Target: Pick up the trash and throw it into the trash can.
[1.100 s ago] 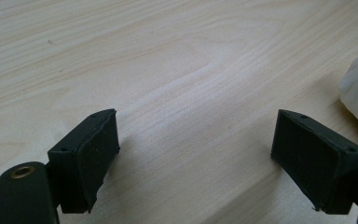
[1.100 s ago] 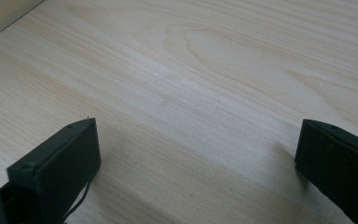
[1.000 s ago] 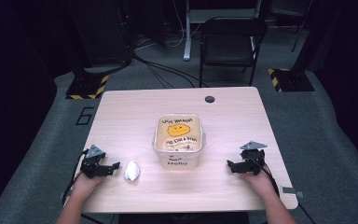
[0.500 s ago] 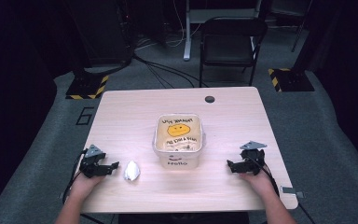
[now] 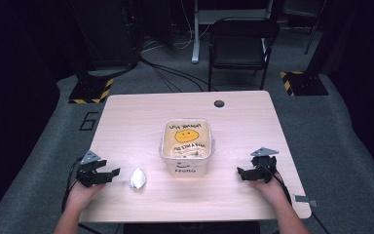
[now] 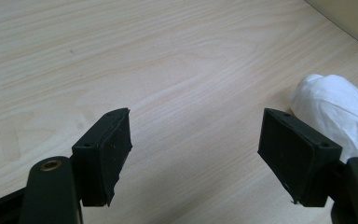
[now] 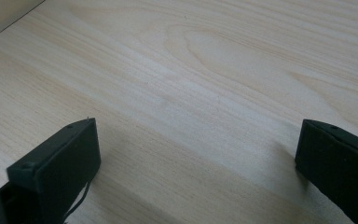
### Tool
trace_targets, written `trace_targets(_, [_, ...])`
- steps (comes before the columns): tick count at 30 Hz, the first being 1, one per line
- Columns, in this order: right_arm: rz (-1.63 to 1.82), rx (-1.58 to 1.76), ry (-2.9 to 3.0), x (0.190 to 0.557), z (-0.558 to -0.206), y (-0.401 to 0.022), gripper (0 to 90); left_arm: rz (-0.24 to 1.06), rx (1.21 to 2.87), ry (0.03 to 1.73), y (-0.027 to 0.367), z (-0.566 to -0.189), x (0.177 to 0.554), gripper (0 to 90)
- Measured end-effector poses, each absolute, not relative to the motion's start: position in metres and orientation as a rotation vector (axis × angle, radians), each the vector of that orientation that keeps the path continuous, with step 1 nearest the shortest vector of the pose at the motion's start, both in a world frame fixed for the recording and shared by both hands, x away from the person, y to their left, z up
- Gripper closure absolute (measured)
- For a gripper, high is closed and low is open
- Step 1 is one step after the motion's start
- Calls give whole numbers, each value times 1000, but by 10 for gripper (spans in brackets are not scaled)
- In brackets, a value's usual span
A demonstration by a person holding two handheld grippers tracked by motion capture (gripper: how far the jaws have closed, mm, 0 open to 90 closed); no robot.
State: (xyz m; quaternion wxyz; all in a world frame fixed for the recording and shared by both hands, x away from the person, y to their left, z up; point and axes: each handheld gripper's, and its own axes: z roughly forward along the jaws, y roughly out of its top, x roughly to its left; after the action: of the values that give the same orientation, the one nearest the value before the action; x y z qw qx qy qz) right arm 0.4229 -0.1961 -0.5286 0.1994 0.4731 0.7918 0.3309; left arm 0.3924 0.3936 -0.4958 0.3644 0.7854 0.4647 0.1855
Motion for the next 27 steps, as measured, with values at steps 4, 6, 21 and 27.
trace_targets(4, [925, 1323, 2214, 423, -529, -196, 0, 487, 2036, 1187, 390, -490, 390, 254])
trace_targets(6, [926, 1322, 2216, 423, -529, -196, 0, 500, 2041, 1186, 387, -485, 388, 269])
trace_targets(21, [926, 1320, 2219, 423, -529, -196, 0, 451, 2032, 1153, 369, -471, 383, 280])
trace_targets(27, [925, 1320, 2219, 423, -529, -196, 0, 427, 2044, 1127, 358, -469, 382, 277])
